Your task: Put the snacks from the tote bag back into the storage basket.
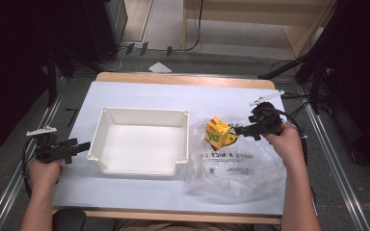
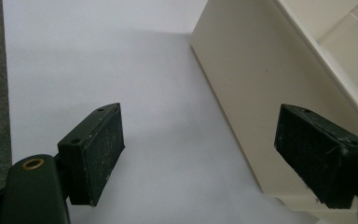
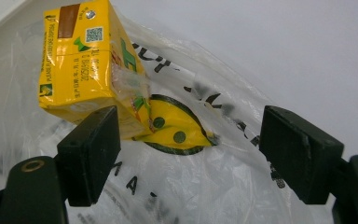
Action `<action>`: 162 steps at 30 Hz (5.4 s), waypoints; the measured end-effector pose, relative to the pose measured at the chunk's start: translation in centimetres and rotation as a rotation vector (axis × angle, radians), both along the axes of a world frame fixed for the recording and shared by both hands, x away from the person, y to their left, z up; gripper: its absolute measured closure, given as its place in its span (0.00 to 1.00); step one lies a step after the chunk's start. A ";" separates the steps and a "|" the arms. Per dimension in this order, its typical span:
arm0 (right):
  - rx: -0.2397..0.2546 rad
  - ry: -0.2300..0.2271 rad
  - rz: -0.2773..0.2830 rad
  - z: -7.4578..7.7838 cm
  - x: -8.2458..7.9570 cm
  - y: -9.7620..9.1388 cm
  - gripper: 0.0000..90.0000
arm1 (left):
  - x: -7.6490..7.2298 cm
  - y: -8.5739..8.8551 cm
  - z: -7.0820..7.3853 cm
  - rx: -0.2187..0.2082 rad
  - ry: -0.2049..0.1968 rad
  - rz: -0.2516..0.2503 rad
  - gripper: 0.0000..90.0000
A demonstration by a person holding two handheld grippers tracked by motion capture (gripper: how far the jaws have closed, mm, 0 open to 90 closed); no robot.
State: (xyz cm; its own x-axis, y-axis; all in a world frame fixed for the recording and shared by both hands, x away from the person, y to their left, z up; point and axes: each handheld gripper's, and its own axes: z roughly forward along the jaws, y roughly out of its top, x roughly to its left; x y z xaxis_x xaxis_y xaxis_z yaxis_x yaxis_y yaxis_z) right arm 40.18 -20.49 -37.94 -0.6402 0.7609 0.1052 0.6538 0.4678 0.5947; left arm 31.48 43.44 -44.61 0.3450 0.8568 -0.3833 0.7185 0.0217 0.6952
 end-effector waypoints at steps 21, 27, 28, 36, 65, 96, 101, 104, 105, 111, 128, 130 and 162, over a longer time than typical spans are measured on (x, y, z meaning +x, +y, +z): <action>0.030 -0.035 0.004 0.5 -0.2 0.3 0.23 | 0.0 0.0 0.0 0.002 0.002 0.000 0.19; 0.030 -0.036 0.007 0.6 -0.3 0.4 0.23 | 0.1 0.0 0.0 0.000 0.001 0.002 0.19; 0.032 -0.041 0.008 0.6 -0.3 0.5 0.23 | 0.1 0.0 0.0 -0.001 0.000 0.002 0.19; 0.042 -0.027 0.029 0.7 -0.5 0.5 0.23 | 0.2 -0.1 0.1 -0.003 -0.005 0.005 0.19; 0.090 0.029 0.021 2.2 -0.9 1.4 0.22 | 0.3 -0.1 0.0 -0.001 -0.003 0.004 0.19; 0.046 0.018 0.081 3.9 -2.1 4.7 0.28 | 0.3 -0.1 0.0 -0.001 0.002 0.002 0.19; 0.037 0.025 0.094 3.7 -2.1 5.2 0.29 | 0.3 -0.1 0.0 -0.001 0.002 0.001 0.19; 0.030 0.031 0.103 3.5 -2.1 5.7 0.29 | 0.3 -0.1 0.0 0.000 0.002 0.001 0.19; 0.026 0.030 0.105 3.4 -2.1 5.8 0.29 | 0.3 -0.1 0.0 0.001 0.002 0.002 0.19; -0.007 0.019 0.123 2.7 -1.7 6.8 0.31 | 0.3 -0.1 0.0 0.001 0.002 0.002 0.19; -0.061 0.072 0.110 -0.8 -0.1 8.1 0.33 | 0.3 -0.1 0.0 0.002 0.001 0.002 0.19; -0.062 0.074 0.106 -1.0 0.0 8.2 0.35 | 0.3 -0.2 0.0 0.002 0.001 0.002 0.19; -0.164 0.070 0.105 -2.2 1.1 9.4 0.57 | 0.3 -0.2 0.0 0.007 0.002 0.001 0.19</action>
